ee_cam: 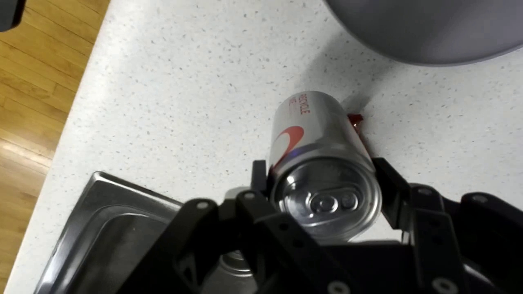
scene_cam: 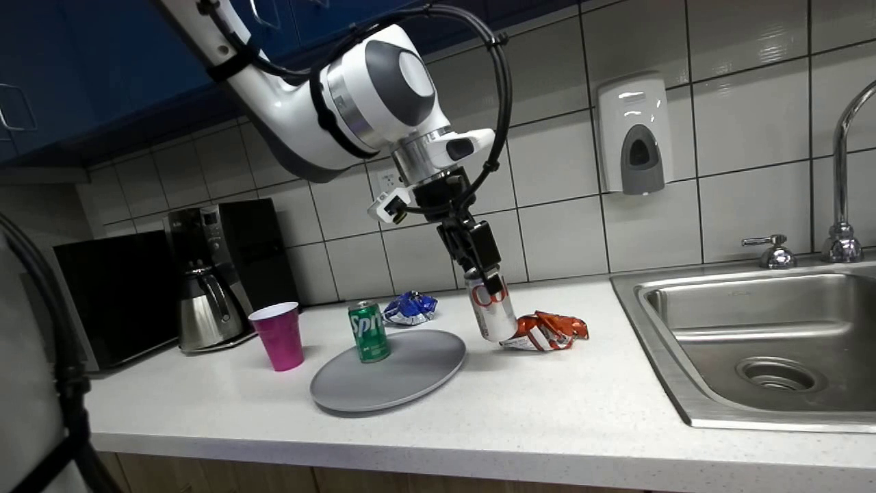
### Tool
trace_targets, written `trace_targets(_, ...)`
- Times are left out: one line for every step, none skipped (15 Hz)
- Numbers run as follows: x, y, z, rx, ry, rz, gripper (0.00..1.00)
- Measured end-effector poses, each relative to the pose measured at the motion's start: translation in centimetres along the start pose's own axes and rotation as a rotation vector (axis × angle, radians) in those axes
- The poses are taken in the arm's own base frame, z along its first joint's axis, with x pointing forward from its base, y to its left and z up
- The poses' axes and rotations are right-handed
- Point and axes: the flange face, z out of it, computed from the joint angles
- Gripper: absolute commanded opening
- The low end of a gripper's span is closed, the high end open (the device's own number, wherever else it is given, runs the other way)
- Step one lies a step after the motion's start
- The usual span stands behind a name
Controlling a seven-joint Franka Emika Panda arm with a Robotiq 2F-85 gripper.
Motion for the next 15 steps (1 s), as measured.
trace_targets(-0.4, -0.6, -0.2, 0.004, 0.003, -0.01, 0.39)
trace_targets(-0.8, -1.2, -0.4, 0.007, 0.006, -0.02, 0.39)
trace_targets(-1.3, -1.8, -0.5, 0.011, 0.007, -0.029, 0.39)
trace_targets(-1.7, -2.5, -0.7, 0.014, 0.009, -0.038, 0.39)
trace_targets(-2.2, -3.1, -0.9, 0.018, 0.011, -0.047, 0.39)
trace_targets(-2.7, -3.7, -1.0, 0.022, 0.013, -0.054, 0.39)
trace_targets(-3.1, -4.3, -1.2, 0.026, 0.014, -0.061, 0.39)
trace_targets(-3.6, -4.8, -1.4, 0.03, 0.016, -0.067, 0.39)
trace_targets(-4.0, -5.4, -1.5, 0.033, 0.017, -0.074, 0.39)
trace_targets(-4.5, -5.9, -1.7, 0.037, 0.018, -0.08, 0.39)
trace_targets(-4.9, -6.4, -1.9, 0.04, 0.019, -0.085, 0.39)
trace_targets(-5.3, -6.8, -2.0, 0.044, 0.018, -0.089, 0.39)
trace_targets(-5.6, -7.2, -2.1, 0.047, 0.017, -0.094, 0.39)
trace_targets(-6.0, -7.5, -2.1, 0.05, 0.014, -0.098, 0.39)
trace_targets(-6.3, -7.8, -2.1, 0.052, 0.01, -0.103, 0.39)
